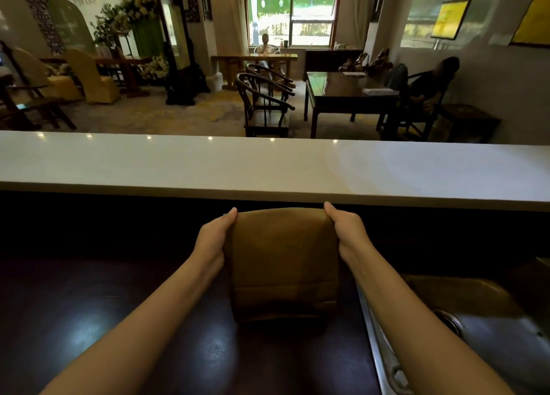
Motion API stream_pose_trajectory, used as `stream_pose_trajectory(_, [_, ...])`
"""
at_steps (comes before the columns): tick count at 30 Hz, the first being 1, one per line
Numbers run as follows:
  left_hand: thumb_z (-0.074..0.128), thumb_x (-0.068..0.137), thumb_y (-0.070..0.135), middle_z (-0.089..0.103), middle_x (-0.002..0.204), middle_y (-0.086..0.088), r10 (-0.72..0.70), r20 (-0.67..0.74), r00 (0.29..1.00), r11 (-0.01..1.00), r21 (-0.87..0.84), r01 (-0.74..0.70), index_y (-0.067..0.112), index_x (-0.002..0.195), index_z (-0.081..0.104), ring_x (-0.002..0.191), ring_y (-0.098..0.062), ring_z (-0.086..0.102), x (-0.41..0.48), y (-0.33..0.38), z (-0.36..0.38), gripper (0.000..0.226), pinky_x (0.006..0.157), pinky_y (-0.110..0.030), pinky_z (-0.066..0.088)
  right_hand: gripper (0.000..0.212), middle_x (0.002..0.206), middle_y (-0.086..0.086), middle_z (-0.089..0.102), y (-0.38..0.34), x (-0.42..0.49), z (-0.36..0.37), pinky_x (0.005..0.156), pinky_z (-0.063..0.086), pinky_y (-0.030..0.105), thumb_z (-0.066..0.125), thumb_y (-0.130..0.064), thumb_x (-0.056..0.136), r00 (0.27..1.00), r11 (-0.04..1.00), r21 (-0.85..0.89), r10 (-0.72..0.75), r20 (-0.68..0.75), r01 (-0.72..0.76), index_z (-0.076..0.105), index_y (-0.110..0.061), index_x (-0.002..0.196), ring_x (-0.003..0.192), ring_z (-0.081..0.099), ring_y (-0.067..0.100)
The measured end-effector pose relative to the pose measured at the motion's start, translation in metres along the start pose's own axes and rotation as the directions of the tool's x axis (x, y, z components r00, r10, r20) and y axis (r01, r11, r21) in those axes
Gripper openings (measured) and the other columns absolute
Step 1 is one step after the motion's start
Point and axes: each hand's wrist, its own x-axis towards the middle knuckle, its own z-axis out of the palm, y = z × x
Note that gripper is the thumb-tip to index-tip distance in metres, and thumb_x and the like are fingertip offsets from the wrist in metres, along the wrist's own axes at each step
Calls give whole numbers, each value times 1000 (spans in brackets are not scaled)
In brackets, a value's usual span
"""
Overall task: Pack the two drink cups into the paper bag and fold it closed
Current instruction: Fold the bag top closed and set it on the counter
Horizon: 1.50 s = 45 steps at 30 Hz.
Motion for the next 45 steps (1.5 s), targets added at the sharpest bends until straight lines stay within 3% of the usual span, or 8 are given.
stream_pose_trajectory(8, [64,83,28,71,97,-8,111,-38,993,991,-76,-114,11,98,68,90,-24,67,-6,90,43,23,70,-35,52,31,94,4,62,-87,-20,-9,85,49,38,52,-39,92,973,972,-51,-230,-33,228,61,-10,97,88,58,21])
stream_pose_trajectory(18, [60,85,31,70,51,5,210,19,978,977,-47,-209,17,81,65,58,-15,68,11,208,116,15,55,-32,46,40,116,13,61,-224,-9,-15,97,46,49,56,-36,90,960,957,74,-281,-21,282,54,-11,120,107,57,32])
stream_pose_trajectory(22, [60,85,32,69,48,4,218,21,976,974,-63,-216,16,82,65,56,-18,67,30,232,140,17,55,-31,45,42,116,10,61,-255,6,-20,85,48,39,55,-38,90,968,963,100,-249,-29,250,51,-13,124,104,57,28])
stream_pose_trajectory(29, [60,86,32,65,119,-10,252,17,967,963,-104,-249,11,119,60,107,-28,61,76,238,166,39,89,-42,50,52,121,10,57,-277,54,-17,95,46,41,53,-41,90,952,948,97,-298,-70,304,43,-11,131,107,55,28])
stream_pose_trajectory(34, [62,85,29,67,90,-6,279,58,959,955,-120,-270,8,111,63,83,-23,64,122,231,180,33,70,-36,51,49,114,6,60,-278,102,-13,99,45,43,51,-44,91,938,945,73,-304,-165,319,47,-12,128,106,55,26])
stream_pose_trajectory(37, [62,85,30,65,103,-8,251,112,962,965,-111,-238,8,117,59,90,-24,65,154,225,184,39,75,-37,53,31,90,0,58,-273,128,-11,87,48,37,51,-43,91,928,943,62,-306,-213,326,55,-16,107,97,56,23])
stream_pose_trajectory(40, [63,85,32,68,105,-12,238,130,963,970,-85,-228,11,100,68,95,-28,65,185,221,186,27,79,-39,54,20,102,4,64,-269,153,-8,93,49,42,53,-43,90,926,946,71,-293,-238,318,56,-25,83,99,60,26])
stream_pose_trajectory(45, [61,84,37,66,109,-14,191,171,967,982,-20,-190,13,97,68,105,-32,61,228,204,185,28,93,-47,48,42,116,3,62,-249,191,-8,100,44,48,50,-50,89,920,954,13,-286,-269,300,58,-18,116,107,57,26])
